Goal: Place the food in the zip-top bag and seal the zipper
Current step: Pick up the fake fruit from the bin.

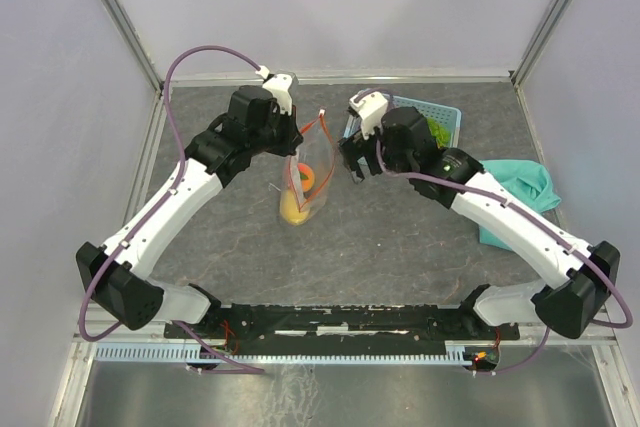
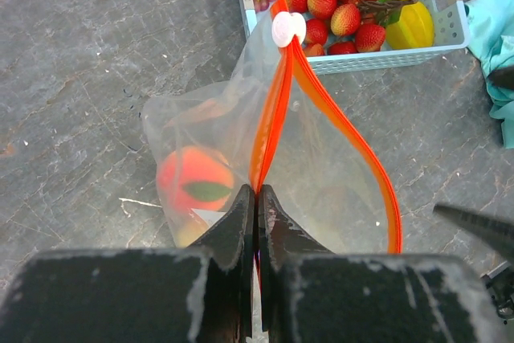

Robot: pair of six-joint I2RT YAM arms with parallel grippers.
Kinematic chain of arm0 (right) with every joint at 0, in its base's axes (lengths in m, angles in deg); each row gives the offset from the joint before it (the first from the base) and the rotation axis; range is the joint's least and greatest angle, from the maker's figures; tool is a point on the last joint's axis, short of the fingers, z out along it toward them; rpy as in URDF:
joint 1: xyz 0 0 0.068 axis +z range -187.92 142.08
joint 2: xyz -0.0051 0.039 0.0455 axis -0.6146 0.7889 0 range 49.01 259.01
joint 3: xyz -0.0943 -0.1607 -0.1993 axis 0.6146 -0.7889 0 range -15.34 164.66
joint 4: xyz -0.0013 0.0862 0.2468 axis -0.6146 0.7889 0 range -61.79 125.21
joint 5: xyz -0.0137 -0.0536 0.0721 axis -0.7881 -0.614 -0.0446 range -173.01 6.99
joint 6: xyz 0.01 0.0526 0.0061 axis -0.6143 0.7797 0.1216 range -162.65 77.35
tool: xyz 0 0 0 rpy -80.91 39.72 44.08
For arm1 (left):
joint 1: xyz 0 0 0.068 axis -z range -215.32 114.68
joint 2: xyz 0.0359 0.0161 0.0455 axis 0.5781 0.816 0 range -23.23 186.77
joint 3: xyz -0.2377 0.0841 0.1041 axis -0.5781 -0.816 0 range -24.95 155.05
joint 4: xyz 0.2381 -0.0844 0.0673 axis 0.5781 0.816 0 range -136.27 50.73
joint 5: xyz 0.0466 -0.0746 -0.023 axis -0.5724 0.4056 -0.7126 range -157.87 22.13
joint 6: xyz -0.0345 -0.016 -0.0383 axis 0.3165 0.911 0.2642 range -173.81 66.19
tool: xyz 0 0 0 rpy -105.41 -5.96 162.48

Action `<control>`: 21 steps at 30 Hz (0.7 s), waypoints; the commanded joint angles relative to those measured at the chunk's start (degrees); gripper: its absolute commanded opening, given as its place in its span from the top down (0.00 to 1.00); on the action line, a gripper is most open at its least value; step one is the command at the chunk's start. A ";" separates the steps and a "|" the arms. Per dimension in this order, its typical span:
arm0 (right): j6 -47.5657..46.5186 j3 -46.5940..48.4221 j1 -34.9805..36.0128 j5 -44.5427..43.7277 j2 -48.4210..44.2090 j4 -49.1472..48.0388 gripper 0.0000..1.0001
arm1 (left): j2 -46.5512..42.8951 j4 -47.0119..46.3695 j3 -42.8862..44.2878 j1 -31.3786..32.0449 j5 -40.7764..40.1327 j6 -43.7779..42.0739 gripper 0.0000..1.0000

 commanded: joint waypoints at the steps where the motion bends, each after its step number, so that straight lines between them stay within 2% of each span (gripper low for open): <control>1: -0.30 3.43 -4.33 -4.59 -1.41 7.34 0.05 | -2.26 -3.89 -0.20 0.24 -1.68 -2.90 0.97; 8: 1.28 6.30 -13.90 -4.94 2.67 14.99 0.09 | -2.99 -5.41 0.90 0.22 -3.03 -6.75 0.97; 13: -0.03 7.87 -18.66 -5.64 7.06 15.00 0.12 | -3.71 -6.67 1.48 0.25 -3.08 -9.11 0.97; 21: 0.50 16.26 -26.27 -6.53 18.60 20.76 0.20 | -5.07 -8.81 0.87 0.27 -4.51 -12.98 0.97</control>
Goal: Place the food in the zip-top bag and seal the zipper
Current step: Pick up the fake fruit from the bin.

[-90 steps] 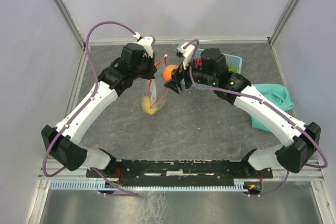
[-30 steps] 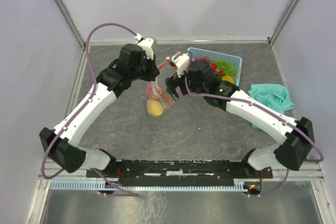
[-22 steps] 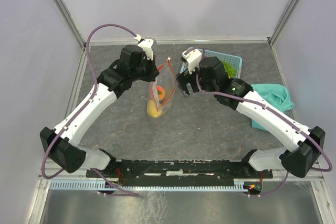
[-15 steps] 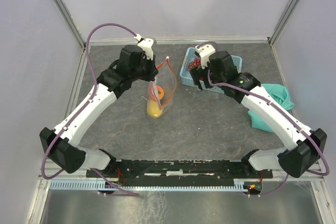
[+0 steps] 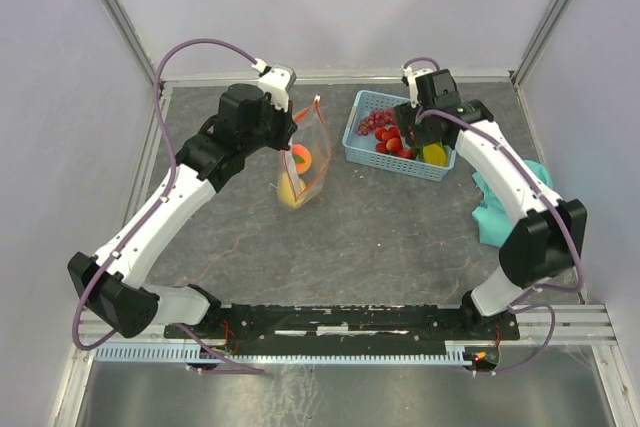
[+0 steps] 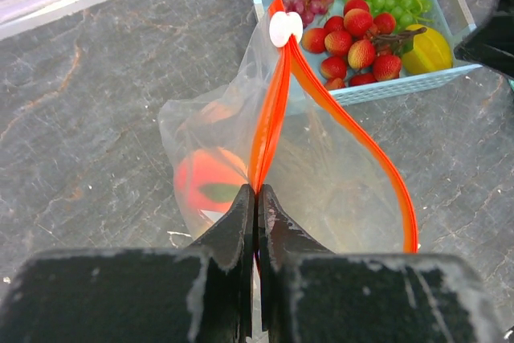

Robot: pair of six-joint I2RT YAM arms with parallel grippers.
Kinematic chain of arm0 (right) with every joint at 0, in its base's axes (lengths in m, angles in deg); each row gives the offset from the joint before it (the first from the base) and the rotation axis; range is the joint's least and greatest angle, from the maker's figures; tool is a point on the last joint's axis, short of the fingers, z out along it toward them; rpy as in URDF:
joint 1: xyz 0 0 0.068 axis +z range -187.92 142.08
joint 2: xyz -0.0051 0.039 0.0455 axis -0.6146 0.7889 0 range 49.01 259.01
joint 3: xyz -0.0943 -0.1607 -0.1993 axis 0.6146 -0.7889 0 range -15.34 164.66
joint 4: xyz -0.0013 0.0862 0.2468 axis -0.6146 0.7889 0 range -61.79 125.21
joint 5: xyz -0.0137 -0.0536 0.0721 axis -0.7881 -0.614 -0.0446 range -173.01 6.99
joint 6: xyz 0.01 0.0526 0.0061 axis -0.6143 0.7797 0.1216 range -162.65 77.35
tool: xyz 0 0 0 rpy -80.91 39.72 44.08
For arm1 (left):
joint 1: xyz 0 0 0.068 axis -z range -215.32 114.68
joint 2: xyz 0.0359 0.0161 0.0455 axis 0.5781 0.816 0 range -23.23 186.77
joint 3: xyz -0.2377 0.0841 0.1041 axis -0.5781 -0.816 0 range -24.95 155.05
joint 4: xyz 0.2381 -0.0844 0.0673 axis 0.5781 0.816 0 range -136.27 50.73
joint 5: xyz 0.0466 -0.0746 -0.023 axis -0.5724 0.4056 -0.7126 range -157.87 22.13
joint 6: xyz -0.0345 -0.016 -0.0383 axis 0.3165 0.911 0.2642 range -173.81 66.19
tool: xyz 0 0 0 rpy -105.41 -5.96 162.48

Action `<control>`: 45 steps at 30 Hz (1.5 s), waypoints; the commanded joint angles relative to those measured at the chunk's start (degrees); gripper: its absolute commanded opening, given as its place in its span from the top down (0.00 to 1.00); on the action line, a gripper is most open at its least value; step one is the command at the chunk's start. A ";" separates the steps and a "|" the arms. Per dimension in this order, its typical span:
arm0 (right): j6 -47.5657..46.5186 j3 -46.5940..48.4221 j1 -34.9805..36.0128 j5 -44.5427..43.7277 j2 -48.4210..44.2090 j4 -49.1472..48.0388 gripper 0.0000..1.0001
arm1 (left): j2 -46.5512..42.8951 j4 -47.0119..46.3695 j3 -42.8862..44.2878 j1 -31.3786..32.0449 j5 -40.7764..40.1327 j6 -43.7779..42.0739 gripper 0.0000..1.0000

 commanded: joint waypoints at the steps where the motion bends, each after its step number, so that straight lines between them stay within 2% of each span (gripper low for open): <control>1: 0.33 5.51 -3.75 -2.25 5.54 2.66 0.20 | -2.94 -5.65 0.77 0.25 -1.90 -5.53 0.97; 11: -0.58 5.72 -8.78 -0.64 15.73 -1.56 0.27 | -6.64 -13.23 -4.00 0.26 -1.55 -9.66 0.97; 22: -3.53 9.40 -10.98 2.22 24.49 0.17 0.31 | -7.18 -13.24 -5.55 0.25 -1.50 -10.00 0.97; 28: -3.37 10.67 -11.61 3.14 28.43 1.08 0.28 | -7.09 -13.33 -6.05 0.25 -1.10 -9.80 0.97; 38: -2.37 10.11 -12.79 4.21 31.12 -1.58 0.24 | -6.93 -13.20 -6.30 0.34 -0.77 -9.27 0.97; 45: -0.65 9.10 -13.49 5.29 30.32 -3.83 0.30 | -6.66 -13.29 -6.62 0.28 -0.52 -8.70 0.97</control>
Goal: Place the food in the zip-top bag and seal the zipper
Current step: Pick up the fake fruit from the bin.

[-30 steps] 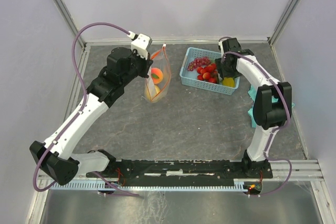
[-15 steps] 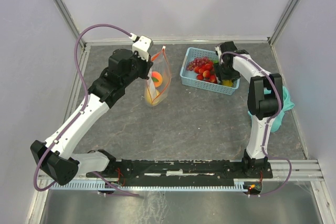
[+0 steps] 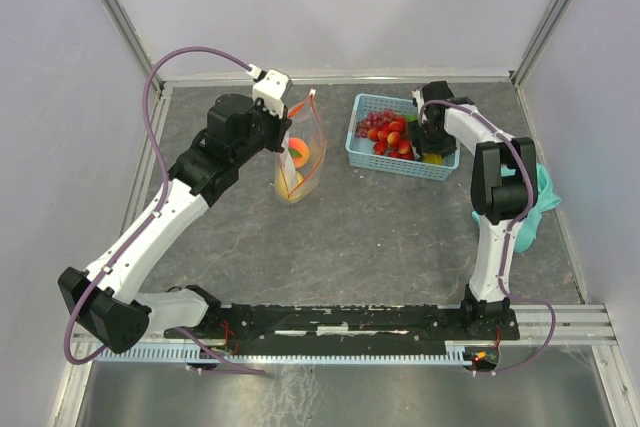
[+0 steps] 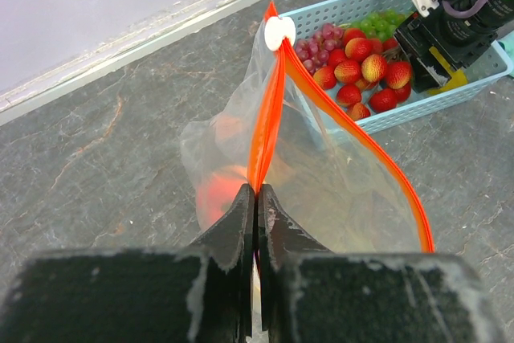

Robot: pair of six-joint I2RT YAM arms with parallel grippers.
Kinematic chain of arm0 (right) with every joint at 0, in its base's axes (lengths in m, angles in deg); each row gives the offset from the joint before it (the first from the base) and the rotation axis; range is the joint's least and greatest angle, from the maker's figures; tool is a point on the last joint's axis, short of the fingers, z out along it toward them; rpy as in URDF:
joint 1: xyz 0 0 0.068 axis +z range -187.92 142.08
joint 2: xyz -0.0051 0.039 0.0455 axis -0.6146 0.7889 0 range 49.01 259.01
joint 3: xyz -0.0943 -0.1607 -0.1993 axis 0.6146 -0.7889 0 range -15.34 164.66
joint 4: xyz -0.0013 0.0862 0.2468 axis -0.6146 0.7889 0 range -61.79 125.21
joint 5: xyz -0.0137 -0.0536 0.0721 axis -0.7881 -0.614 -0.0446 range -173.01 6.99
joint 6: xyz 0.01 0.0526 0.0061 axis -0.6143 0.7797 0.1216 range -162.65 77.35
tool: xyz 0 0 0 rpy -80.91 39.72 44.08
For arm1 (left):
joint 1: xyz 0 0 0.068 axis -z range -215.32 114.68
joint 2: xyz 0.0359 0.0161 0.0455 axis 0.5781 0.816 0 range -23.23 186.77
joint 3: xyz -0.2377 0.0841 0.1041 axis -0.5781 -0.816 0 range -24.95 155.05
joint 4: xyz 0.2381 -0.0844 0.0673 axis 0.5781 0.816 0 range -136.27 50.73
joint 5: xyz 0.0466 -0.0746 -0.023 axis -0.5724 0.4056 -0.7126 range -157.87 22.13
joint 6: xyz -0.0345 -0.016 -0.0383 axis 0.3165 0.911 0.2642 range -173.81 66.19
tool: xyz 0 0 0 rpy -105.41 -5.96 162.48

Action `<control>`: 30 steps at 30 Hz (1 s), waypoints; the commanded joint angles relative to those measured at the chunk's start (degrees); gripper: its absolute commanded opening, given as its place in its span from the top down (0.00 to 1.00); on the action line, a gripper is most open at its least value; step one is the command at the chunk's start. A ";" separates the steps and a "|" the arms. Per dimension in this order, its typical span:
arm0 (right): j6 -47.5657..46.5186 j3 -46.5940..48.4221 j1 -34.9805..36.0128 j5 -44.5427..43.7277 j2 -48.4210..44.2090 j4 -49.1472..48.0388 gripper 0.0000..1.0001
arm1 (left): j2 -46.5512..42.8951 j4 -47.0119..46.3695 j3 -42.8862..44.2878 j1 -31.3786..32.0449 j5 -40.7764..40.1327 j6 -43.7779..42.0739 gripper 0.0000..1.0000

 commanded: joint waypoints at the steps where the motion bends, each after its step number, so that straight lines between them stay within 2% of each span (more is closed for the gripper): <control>1: 1.59 0.59 -1.17 0.03 -0.29 -2.46 0.32 | -1.07 -3.89 -0.06 0.31 0.86 -1.07 0.97; 9: 2.33 -1.64 -1.16 -0.81 -6.95 -3.27 0.45 | -0.93 -3.95 0.02 0.31 1.28 -0.97 0.97; 21: 6.82 -7.76 -1.20 -1.91 -16.79 -6.78 0.49 | -0.58 -4.29 -0.30 0.33 1.90 -0.79 0.97; 30: 9.01 -12.89 -0.21 3.69 -29.15 -15.25 0.51 | 0.15 -4.74 -0.04 0.43 3.26 0.29 0.97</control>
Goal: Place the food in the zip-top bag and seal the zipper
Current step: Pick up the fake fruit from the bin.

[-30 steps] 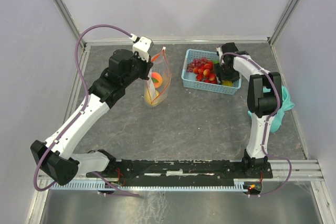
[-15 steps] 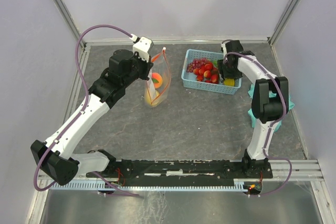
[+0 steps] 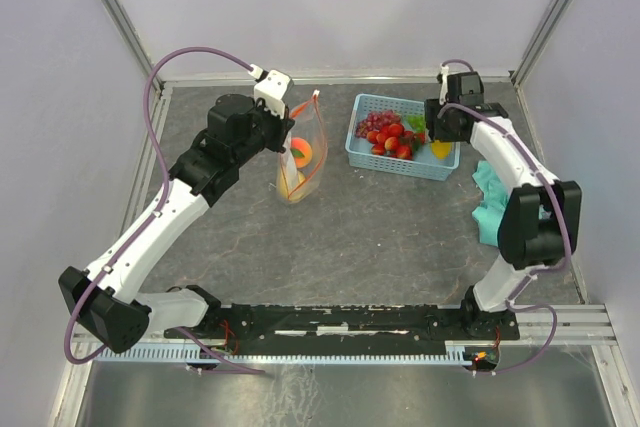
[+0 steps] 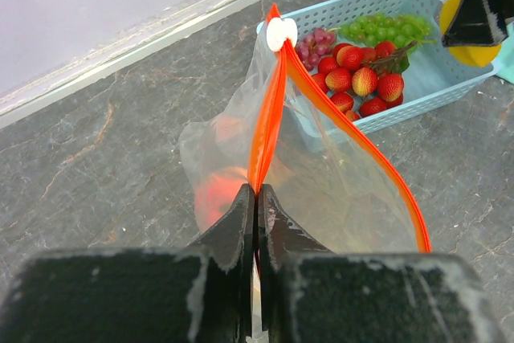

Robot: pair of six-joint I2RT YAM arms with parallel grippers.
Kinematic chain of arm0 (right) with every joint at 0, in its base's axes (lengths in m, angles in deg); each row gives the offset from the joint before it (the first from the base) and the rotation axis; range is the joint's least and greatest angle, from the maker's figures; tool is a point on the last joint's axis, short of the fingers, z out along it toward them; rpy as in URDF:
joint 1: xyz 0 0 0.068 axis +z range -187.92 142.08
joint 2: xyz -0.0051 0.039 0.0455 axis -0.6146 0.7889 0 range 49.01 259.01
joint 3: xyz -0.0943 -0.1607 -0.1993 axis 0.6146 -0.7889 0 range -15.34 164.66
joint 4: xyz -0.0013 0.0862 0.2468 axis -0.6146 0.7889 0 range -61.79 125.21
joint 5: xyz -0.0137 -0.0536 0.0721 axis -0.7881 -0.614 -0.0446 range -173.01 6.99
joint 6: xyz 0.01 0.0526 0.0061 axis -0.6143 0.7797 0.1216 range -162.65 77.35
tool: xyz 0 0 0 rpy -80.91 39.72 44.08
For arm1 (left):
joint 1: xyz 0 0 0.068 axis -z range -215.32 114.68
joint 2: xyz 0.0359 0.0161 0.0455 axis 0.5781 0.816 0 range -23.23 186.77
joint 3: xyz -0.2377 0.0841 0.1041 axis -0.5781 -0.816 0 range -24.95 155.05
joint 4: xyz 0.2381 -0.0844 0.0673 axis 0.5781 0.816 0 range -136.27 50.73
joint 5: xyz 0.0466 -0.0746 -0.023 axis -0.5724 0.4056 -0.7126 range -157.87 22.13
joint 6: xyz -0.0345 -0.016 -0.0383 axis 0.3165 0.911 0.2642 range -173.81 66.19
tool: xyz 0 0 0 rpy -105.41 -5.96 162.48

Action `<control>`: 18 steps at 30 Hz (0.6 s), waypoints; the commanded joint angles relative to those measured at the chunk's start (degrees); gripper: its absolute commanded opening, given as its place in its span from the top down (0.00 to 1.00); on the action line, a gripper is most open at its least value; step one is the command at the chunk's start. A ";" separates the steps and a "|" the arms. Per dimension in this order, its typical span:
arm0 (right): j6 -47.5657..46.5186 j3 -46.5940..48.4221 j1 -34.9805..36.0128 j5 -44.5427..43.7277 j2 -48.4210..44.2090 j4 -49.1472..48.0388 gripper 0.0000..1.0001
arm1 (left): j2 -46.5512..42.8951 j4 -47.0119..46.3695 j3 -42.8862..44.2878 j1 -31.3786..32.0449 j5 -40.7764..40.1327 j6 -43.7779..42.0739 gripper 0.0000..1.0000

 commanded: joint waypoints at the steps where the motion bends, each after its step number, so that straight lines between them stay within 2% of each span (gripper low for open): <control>1: 1.83 -2.12 1.13 3.92 -9.22 -8.62 0.52 | 0.32 -4.15 0.28 0.43 1.54 0.38 0.97; 9: 2.29 -4.96 7.38 6.98 -18.43 -17.69 0.52 | 2.15 -4.72 0.71 0.51 2.05 3.73 0.97; 18: 6.44 -5.50 20.02 7.07 -23.62 -28.96 0.53 | 3.62 -4.77 1.08 0.52 -0.19 9.85 0.97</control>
